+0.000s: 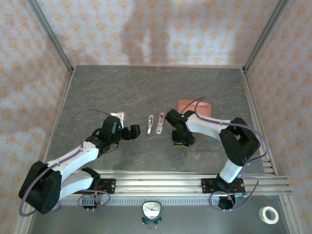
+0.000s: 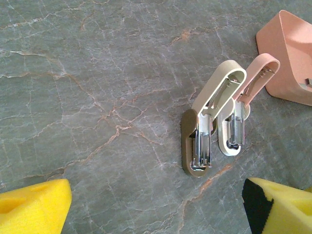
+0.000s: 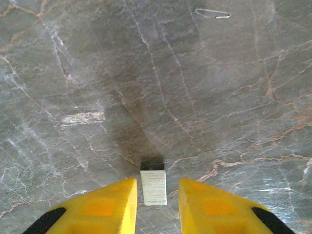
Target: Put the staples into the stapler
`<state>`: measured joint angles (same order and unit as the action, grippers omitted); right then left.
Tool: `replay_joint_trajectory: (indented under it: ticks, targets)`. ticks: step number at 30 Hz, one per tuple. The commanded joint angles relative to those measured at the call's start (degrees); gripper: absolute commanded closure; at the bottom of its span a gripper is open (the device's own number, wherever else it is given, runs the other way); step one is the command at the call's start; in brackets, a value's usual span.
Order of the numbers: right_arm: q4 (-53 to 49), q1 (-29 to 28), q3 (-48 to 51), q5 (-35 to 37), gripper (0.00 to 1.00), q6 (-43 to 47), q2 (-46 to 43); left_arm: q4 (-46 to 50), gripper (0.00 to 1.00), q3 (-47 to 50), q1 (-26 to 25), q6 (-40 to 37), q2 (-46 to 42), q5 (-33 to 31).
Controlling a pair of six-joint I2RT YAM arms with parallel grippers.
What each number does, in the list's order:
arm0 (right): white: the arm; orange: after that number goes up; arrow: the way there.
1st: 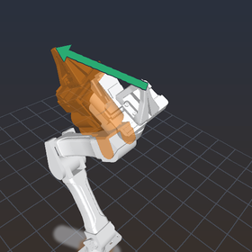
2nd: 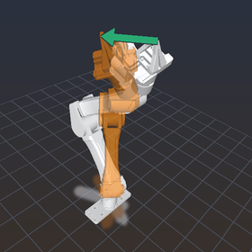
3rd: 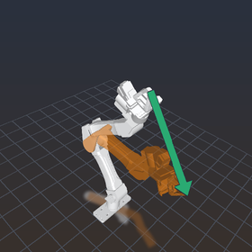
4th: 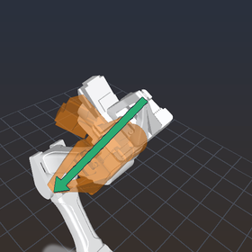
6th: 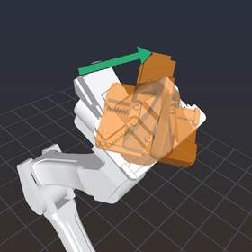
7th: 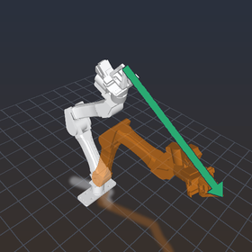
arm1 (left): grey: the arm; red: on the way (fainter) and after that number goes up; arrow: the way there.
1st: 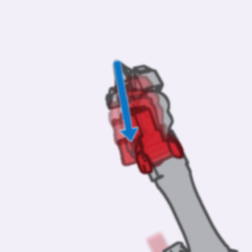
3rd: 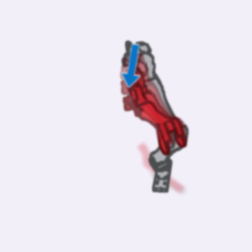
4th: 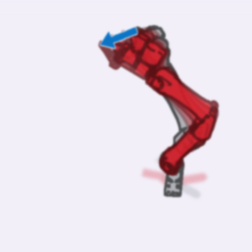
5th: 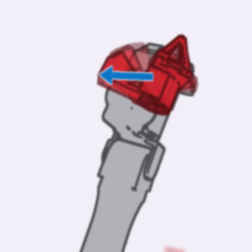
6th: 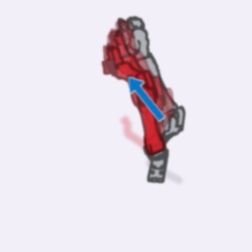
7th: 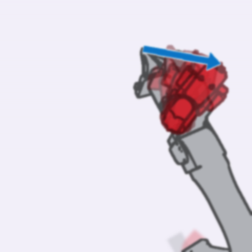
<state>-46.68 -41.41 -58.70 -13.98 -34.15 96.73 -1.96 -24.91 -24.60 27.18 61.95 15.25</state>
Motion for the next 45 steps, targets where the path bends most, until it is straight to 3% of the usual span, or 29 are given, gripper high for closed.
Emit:
replay_joint_trajectory:
  ticks: [1, 20, 30, 45]
  targets:
    - [0.73, 0.28, 0.84, 0.17, 0.73, 0.56, 0.95, -1.47, 0.08, 0.19, 0.59, 0.37, -0.69, -0.04]
    - [1.33, 0.28, 0.23, 3.70, 0.81, 0.57, 2.72, -3.34, 0.09, -0.05, 0.60, 0.52, 2.02, 1.55]
    - [3.38, 0.28, 2.06, 8.15, 0.81, -1.49, -9.28, -9.12, 0.14, -1.74, -1.02, 3.14, 9.80, 7.95]
    - [4.10, 0.28, 4.02, 8.00, 0.81, -1.89, -17.71, -12.44, 0.23, -8.03, -6.20, 4.99, 23.51, 8.35]
